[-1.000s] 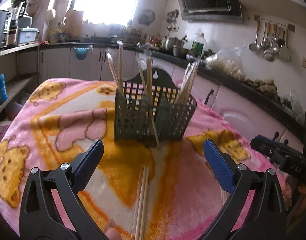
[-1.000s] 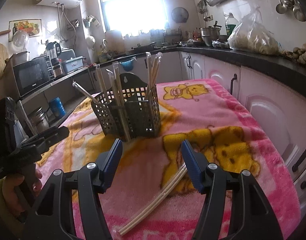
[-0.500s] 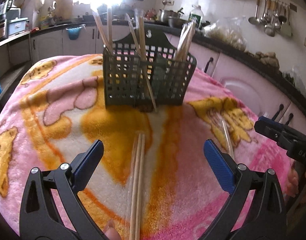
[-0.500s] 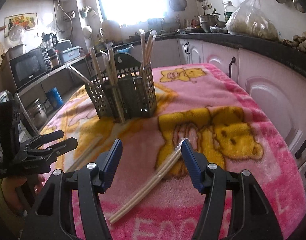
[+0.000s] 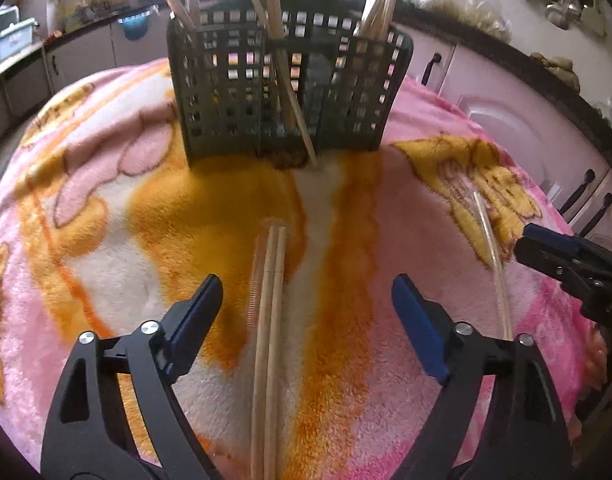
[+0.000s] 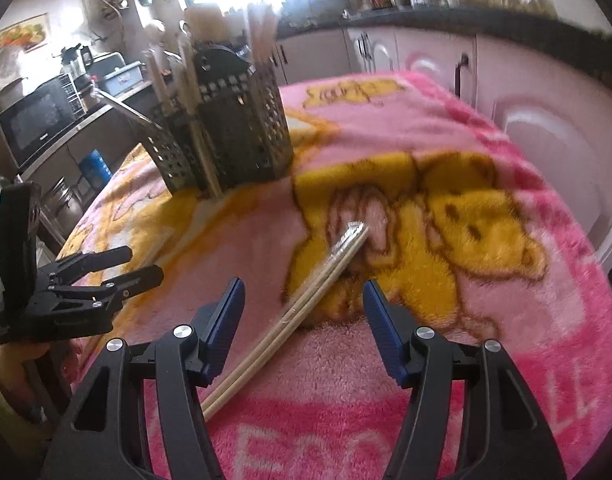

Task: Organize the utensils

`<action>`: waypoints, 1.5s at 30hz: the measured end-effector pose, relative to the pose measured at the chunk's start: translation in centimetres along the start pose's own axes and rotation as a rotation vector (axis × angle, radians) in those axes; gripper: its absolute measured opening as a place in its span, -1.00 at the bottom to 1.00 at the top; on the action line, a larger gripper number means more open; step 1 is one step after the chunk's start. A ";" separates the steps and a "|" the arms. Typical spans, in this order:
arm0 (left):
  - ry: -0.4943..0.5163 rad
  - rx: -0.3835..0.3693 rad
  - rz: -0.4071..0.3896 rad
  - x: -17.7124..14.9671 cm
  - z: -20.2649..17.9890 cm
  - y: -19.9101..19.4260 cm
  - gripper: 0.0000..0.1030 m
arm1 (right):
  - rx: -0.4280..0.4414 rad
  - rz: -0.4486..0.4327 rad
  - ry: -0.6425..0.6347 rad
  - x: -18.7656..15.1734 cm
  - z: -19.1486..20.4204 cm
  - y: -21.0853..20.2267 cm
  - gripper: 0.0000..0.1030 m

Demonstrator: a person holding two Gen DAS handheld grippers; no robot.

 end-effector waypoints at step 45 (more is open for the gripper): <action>0.086 -0.077 0.005 3.4 0.1 -4.2 -0.90 | 0.168 0.035 0.028 6.9 2.0 0.6 -0.86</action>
Point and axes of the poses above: each gripper's, at about its wrist camera, not at the fingertips, and y roughly the way its jaws point, z to its left, x to its top, the point moved 8 cm from there along y, roughly the way its jaws point, and after that the axes turned 12 degrees about -y, right-handed, at the moved point
